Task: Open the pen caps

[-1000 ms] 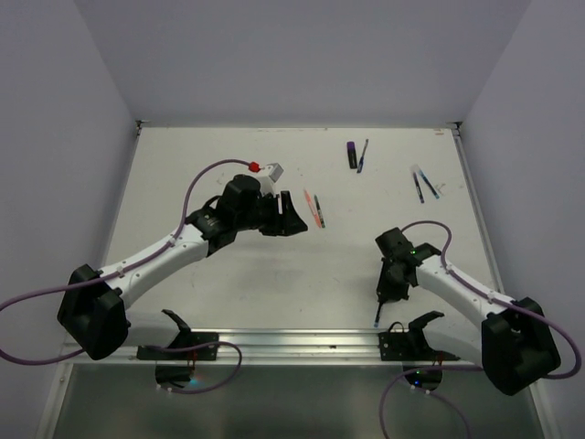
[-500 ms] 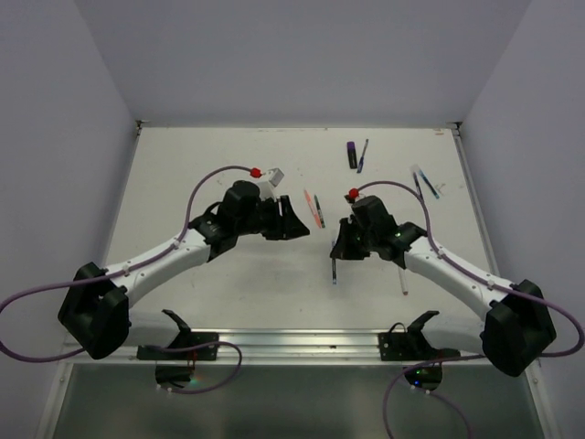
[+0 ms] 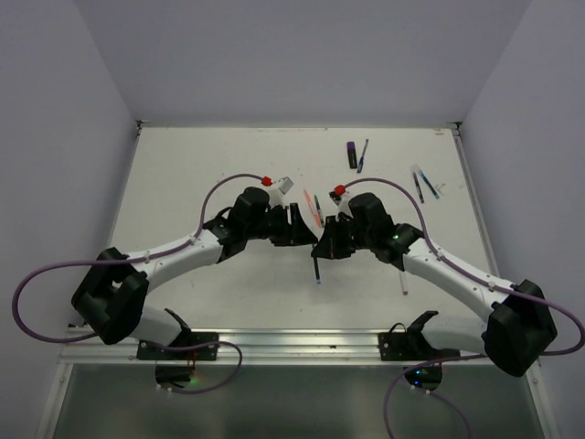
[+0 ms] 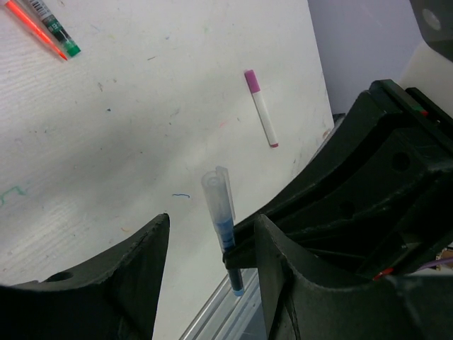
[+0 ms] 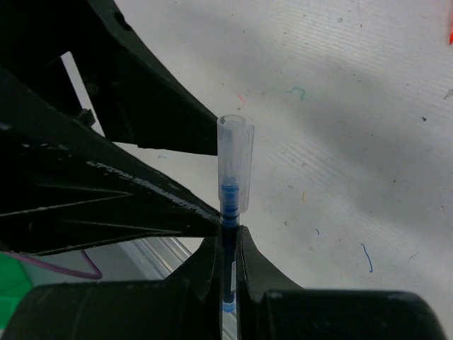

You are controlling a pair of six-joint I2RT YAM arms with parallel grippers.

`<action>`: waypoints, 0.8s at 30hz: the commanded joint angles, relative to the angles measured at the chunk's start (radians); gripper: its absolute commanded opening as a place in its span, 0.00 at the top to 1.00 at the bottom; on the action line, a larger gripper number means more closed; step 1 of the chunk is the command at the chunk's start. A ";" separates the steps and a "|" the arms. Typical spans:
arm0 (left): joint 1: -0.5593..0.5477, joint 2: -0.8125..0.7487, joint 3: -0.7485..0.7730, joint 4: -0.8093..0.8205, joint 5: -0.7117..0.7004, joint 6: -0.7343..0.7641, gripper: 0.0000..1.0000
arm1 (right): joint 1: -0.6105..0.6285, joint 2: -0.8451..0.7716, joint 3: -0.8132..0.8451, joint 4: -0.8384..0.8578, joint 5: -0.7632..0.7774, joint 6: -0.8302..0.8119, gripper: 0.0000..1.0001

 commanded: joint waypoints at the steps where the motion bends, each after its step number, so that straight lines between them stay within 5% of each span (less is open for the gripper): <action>1: -0.005 0.018 0.023 0.059 -0.009 -0.014 0.46 | 0.011 -0.038 0.028 0.042 -0.039 0.004 1.00; 13: -0.006 0.027 0.047 0.036 -0.045 -0.013 0.56 | 0.031 -0.052 -0.001 0.059 -0.057 0.019 1.00; 18: -0.008 0.029 0.052 0.037 -0.036 -0.018 0.78 | 0.036 -0.047 -0.001 0.065 -0.057 0.020 1.00; 20: -0.009 0.029 0.052 0.030 -0.040 -0.018 1.00 | 0.037 -0.043 0.003 0.065 -0.053 0.016 1.00; 22: -0.009 0.026 0.052 0.025 -0.039 -0.019 1.00 | 0.037 -0.040 0.009 0.059 -0.036 0.014 1.00; 24: -0.011 0.023 0.049 0.024 -0.040 -0.036 1.00 | 0.037 -0.029 0.011 0.076 -0.045 0.014 0.89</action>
